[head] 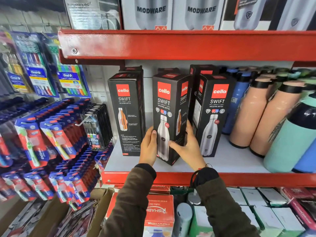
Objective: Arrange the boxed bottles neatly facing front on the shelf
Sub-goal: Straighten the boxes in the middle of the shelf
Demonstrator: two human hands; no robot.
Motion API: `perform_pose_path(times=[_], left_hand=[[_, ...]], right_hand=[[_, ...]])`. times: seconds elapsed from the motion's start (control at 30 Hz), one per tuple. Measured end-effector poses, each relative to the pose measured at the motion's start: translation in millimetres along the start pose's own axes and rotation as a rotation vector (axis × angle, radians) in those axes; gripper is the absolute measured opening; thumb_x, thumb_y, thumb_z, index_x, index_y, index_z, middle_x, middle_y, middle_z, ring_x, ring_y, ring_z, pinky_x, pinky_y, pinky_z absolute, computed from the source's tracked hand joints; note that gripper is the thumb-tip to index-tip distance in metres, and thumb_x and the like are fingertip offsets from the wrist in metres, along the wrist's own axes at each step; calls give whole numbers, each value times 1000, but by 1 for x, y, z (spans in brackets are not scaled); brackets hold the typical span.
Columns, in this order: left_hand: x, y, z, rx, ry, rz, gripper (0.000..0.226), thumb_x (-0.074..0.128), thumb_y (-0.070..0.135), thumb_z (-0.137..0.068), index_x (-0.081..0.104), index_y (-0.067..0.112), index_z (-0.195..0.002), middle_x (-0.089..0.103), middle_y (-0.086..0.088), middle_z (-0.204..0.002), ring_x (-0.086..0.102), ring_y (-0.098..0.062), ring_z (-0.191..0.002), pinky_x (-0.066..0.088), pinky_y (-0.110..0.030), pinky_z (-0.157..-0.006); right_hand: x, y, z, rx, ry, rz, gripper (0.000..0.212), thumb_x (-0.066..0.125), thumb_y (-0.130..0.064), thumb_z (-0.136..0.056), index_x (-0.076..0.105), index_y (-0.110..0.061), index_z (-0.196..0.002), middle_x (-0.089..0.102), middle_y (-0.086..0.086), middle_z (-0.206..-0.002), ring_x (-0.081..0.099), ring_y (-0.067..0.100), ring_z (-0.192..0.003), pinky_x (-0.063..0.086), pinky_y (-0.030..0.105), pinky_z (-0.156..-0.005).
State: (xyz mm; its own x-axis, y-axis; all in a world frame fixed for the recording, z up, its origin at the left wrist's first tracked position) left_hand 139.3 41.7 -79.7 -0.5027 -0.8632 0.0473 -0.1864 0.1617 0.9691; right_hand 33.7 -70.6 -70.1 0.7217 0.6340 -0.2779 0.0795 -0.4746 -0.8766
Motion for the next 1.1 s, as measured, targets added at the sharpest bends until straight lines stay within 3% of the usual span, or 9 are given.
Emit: perform_pose_path(times=[0.1,0.33,0.5,0.6,0.7,0.77,0.93,1.0,1.1], left_hand=[[1,1,3,44,40,-43,23,43,25,-106,54,44,-113,57,41,-106,49,34,-97,31,10,-81],[3,-1,1,113,69,-60,25,47,25,-104,54,29,-128,61,26,-118,53,28,-104,36,6,-87],[7,-4,-2,104,77,-127,22,48,21,-104,52,32,-123,59,29,-113,53,32,-97,35,8,-80],[7,-4,-3,98,80,-147,25,48,21,-104,54,24,-128,62,16,-116,55,27,-99,36,8,-82],[9,-3,-3,134,66,-153,31,47,20,-104,53,17,-134,63,6,-127,59,-1,-113,37,6,-88],[10,-1,-2,144,59,-146,31,47,20,-104,53,17,-135,63,5,-128,58,-6,-116,37,5,-88],[10,0,-1,110,46,-153,31,47,23,-104,51,16,-134,60,9,-122,56,13,-104,36,8,-81],[8,-1,-1,91,49,-148,30,47,24,-104,52,16,-133,61,8,-121,57,8,-103,36,9,-79],[7,-4,2,79,73,-154,28,49,25,-103,54,18,-130,61,9,-118,57,8,-101,36,9,-77]], right_hand=[[-2,0,-4,-33,-28,11,89,70,-17,-88,17,-34,-158,38,-10,-159,37,3,-145,32,38,-122],[-1,7,-10,-68,-14,85,69,57,-13,-97,27,-41,-152,39,-54,-130,39,-27,-125,33,4,-105],[2,15,-12,-61,2,119,68,56,-9,-99,25,-34,-155,44,-24,-139,36,-38,-112,28,-6,-98],[4,17,-13,-67,24,139,67,55,-9,-99,25,-31,-156,47,-15,-141,40,-31,-115,29,-4,-97],[3,18,-14,-31,36,137,63,54,-11,-100,28,-26,-156,54,1,-146,53,2,-123,37,16,-104],[2,19,-14,-30,36,141,63,54,-13,-100,28,-24,-156,54,6,-147,55,16,-130,37,22,-106],[2,18,-10,-23,61,125,59,55,-14,-100,32,-21,-154,53,9,-148,52,22,-136,38,31,-113],[2,18,-8,-23,85,95,57,57,-13,-99,36,-19,-152,54,10,-148,52,22,-136,40,36,-115],[4,17,-1,-43,172,53,50,61,-9,-97,47,-14,-144,59,8,-139,58,17,-126,45,17,-102]])
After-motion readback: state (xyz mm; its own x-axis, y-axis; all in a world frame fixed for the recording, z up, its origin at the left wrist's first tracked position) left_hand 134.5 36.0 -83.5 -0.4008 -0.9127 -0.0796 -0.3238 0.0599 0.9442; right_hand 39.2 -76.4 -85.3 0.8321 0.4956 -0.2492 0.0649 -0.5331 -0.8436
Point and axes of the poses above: each hand's wrist, its own z-axis away from the middle knuckle, its own x-axis out of the palm, y = z × x, the point moved 2 cm from there along -z, towards the middle knuckle
